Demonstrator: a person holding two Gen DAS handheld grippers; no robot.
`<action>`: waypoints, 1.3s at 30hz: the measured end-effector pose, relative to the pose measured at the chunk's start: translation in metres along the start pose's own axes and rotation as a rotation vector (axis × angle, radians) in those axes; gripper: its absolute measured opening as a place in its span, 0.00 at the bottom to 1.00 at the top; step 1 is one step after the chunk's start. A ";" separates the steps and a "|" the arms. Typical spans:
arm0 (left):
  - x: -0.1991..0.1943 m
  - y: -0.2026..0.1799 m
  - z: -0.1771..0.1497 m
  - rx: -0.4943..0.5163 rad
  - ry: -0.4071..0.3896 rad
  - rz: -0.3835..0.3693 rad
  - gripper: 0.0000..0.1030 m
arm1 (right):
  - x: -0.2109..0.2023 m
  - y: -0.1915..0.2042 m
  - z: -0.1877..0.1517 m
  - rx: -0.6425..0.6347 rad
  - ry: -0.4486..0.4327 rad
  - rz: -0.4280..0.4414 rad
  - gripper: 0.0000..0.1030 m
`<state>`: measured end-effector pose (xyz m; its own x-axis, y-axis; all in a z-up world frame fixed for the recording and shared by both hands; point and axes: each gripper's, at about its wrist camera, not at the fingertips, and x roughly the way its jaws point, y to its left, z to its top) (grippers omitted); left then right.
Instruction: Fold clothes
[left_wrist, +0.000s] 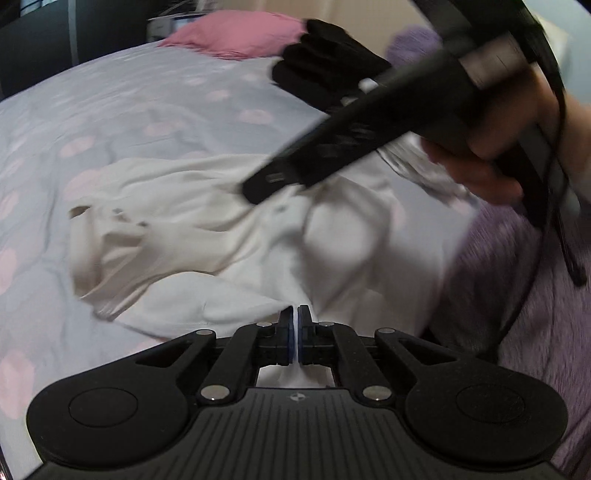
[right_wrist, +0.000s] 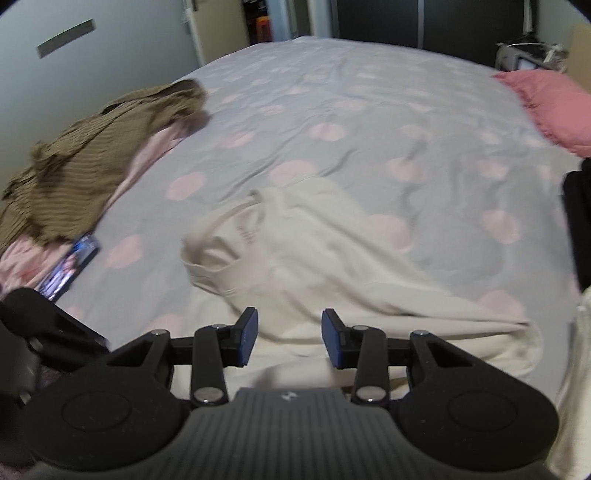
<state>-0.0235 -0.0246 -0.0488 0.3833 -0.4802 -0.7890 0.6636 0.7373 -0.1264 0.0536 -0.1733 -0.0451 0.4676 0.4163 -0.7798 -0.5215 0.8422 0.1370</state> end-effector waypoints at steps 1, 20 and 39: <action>0.002 -0.005 -0.001 0.013 0.001 0.002 0.00 | 0.002 0.005 -0.001 -0.009 0.012 0.019 0.41; -0.001 -0.052 -0.029 0.279 -0.068 0.132 0.00 | 0.029 0.058 -0.022 -0.221 0.200 0.183 0.11; -0.009 0.006 -0.018 0.061 -0.054 0.203 0.44 | 0.030 0.007 -0.016 -0.047 0.211 0.130 0.02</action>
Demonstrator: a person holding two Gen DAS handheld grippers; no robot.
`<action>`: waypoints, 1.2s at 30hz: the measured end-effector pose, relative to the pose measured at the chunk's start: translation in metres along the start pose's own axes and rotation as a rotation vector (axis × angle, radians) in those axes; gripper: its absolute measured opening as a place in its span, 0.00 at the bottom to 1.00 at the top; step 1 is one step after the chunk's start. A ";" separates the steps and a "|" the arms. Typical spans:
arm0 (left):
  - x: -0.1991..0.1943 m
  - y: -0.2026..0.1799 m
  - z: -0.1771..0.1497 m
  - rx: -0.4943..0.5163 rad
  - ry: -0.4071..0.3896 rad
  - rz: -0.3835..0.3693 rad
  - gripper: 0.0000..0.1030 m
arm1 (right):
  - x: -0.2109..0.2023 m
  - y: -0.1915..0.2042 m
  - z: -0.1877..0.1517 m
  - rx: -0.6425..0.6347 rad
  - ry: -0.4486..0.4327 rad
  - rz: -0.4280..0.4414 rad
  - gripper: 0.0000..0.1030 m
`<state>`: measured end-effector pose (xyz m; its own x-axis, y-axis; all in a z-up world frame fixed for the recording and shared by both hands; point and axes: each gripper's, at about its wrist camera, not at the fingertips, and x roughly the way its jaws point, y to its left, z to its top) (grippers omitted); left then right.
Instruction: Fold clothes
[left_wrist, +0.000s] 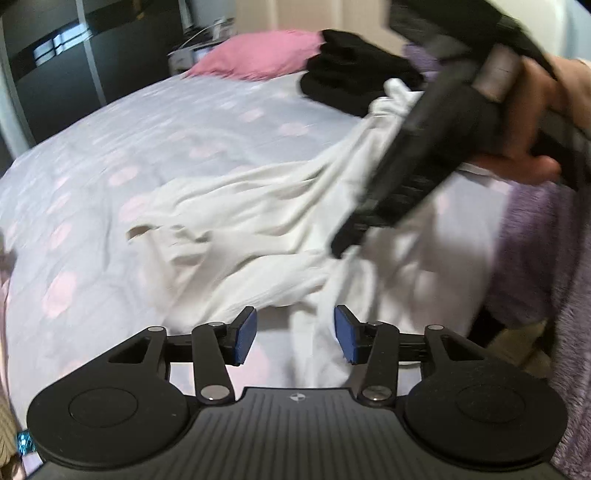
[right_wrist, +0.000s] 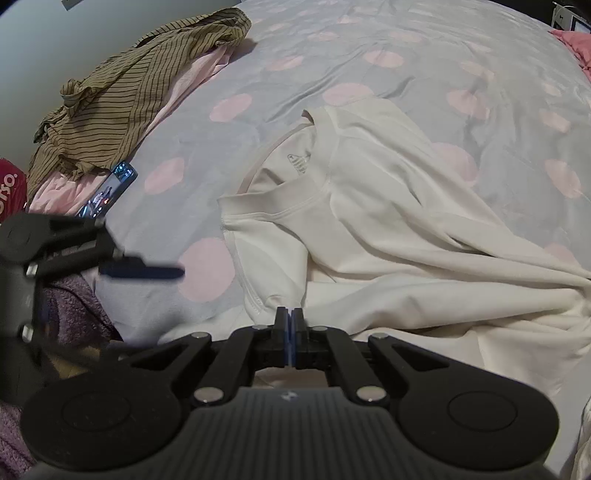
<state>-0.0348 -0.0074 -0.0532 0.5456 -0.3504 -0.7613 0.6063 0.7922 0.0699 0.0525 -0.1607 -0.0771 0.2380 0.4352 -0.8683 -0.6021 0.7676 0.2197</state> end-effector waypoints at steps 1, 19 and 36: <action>0.000 0.005 0.000 -0.019 0.002 -0.002 0.44 | 0.000 0.002 0.000 -0.008 0.001 -0.001 0.02; 0.001 0.043 -0.001 -0.148 0.045 0.109 0.45 | -0.007 0.013 0.003 -0.094 -0.015 -0.063 0.06; 0.011 0.048 -0.008 -0.150 0.128 0.145 0.45 | 0.013 0.076 0.006 -0.415 -0.020 -0.147 0.25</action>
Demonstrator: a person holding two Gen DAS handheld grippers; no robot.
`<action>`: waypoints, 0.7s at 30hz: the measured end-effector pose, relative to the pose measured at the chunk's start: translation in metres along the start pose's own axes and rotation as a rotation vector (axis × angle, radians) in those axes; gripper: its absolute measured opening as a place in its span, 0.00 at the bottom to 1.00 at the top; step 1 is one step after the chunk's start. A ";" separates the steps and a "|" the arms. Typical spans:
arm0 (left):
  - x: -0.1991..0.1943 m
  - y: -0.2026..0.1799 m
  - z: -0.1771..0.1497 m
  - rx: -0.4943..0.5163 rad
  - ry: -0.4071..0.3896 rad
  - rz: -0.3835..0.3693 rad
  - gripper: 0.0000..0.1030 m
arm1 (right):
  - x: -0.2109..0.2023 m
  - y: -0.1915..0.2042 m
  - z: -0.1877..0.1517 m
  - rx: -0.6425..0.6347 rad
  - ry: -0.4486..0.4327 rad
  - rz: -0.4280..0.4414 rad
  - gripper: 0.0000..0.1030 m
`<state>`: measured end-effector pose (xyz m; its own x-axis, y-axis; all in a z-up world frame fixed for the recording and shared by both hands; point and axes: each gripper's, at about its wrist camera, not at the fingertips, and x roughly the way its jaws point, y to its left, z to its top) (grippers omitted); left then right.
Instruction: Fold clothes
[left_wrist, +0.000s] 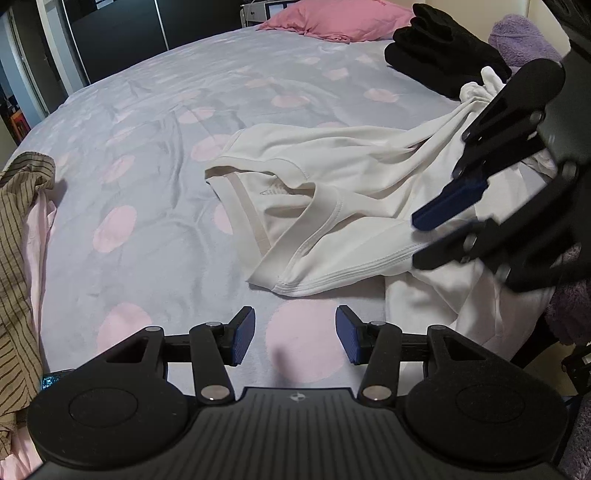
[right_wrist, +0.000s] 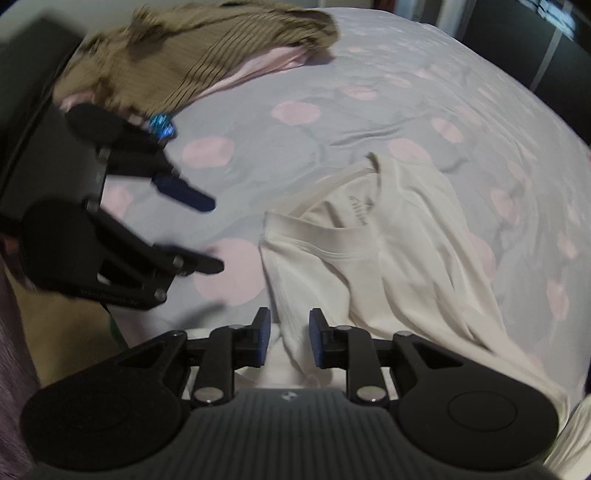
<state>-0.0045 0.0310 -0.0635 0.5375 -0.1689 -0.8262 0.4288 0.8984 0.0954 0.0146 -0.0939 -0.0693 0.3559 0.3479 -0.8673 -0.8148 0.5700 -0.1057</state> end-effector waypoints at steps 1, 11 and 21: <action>0.000 0.001 0.000 0.001 0.000 0.000 0.45 | 0.004 0.005 0.001 -0.032 0.006 -0.015 0.25; 0.001 0.017 0.002 -0.035 -0.002 0.018 0.45 | 0.044 0.030 0.002 -0.277 0.085 -0.142 0.30; -0.005 0.019 0.009 -0.030 -0.019 0.067 0.45 | 0.014 0.013 0.007 -0.219 -0.008 -0.258 0.04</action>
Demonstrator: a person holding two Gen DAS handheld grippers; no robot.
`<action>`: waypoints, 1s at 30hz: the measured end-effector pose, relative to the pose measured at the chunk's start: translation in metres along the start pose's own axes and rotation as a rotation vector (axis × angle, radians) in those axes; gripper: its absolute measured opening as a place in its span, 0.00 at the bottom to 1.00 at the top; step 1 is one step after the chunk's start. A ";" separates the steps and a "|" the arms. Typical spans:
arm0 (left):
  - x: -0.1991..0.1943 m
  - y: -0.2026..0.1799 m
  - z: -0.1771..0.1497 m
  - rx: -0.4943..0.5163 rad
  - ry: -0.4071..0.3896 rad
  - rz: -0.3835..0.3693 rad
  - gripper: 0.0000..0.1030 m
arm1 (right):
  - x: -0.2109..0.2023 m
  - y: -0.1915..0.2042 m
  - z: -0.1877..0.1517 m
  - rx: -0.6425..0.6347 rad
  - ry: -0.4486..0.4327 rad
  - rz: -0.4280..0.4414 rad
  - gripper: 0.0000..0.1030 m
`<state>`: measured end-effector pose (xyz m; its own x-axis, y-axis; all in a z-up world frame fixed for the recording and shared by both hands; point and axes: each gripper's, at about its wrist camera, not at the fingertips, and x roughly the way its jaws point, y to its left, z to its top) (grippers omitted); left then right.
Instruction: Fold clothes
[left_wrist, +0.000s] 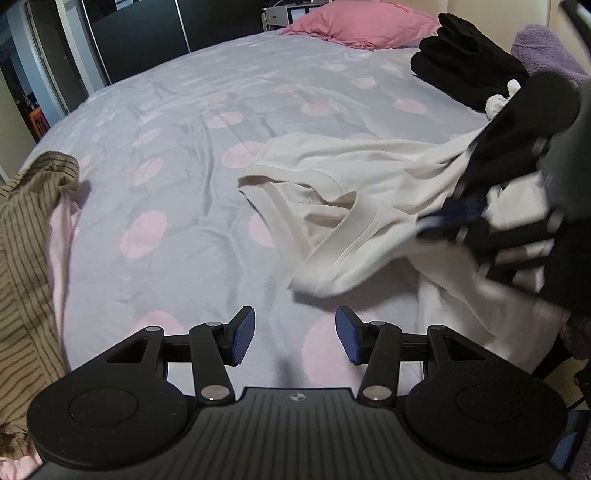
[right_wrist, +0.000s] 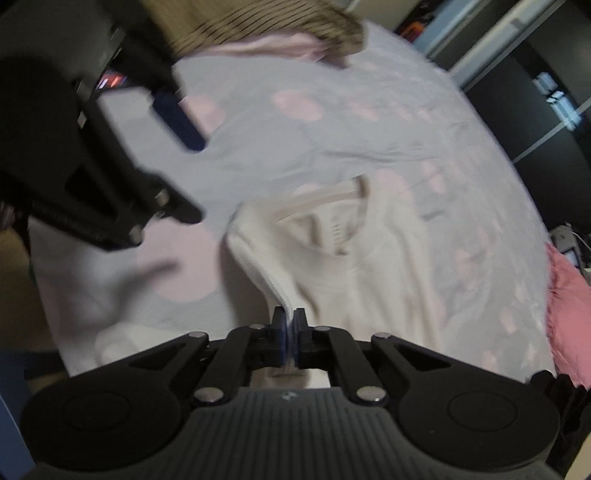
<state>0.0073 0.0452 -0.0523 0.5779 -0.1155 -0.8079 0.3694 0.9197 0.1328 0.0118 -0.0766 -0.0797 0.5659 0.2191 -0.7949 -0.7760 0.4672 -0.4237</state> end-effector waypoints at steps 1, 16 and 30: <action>-0.002 0.001 0.001 -0.003 -0.004 0.005 0.45 | -0.007 -0.007 -0.001 0.025 -0.012 -0.012 0.04; -0.007 -0.021 0.019 0.083 -0.062 -0.009 0.45 | -0.083 -0.121 -0.107 0.400 0.054 -0.177 0.03; 0.044 -0.049 0.098 0.321 -0.043 -0.016 0.45 | -0.054 -0.157 -0.215 0.708 0.233 -0.057 0.03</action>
<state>0.0860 -0.0417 -0.0387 0.5980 -0.1508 -0.7872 0.5850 0.7535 0.3001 0.0431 -0.3456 -0.0641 0.4648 0.0277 -0.8850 -0.3380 0.9294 -0.1484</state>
